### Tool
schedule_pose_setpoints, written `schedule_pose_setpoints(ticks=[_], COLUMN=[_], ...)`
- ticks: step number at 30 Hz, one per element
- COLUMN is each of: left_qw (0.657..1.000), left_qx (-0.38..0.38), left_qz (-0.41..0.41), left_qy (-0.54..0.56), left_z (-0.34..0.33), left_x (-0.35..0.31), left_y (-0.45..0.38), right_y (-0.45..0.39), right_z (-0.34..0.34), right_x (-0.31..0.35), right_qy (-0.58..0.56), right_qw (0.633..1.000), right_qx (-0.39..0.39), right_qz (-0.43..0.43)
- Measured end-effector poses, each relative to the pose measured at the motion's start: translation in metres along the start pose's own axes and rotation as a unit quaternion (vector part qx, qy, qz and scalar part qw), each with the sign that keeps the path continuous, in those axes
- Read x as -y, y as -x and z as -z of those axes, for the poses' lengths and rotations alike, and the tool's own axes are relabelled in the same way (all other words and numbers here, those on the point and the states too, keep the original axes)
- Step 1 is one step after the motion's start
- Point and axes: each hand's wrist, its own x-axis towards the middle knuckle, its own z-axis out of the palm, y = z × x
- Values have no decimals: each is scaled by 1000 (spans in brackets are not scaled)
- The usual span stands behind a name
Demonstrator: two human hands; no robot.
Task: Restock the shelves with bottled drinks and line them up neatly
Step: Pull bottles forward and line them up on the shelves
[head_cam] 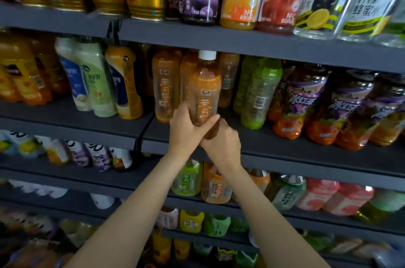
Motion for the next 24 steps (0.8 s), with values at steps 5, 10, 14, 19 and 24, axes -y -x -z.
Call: schedule_pose_setpoints(ticks=[5, 10, 14, 19, 24], left_qw=[999, 1000, 1000, 1000, 1000], left_qx=[-18, -4, -5, -3, -9], left_qz=[8, 14, 3, 1, 11], left_qy=[-37, -13, 9, 13, 15], left_z=[42, 59, 57, 54, 52], left_x=[19, 27, 35, 44, 44], left_y=[-11, -21, -22, -23, -21], right_y=[-35, -95, -122, -141, -136], right_z=[21, 0, -24, -40, -34], right_x=[-9, -15, -7, -10, -10], right_qy=[-128, -54, 41, 31, 31], right_qw=[987, 994, 990, 975, 972], right_qx=[96, -52, -52, -66, -106], right_qz=[-15, -78, -125, -210, -208])
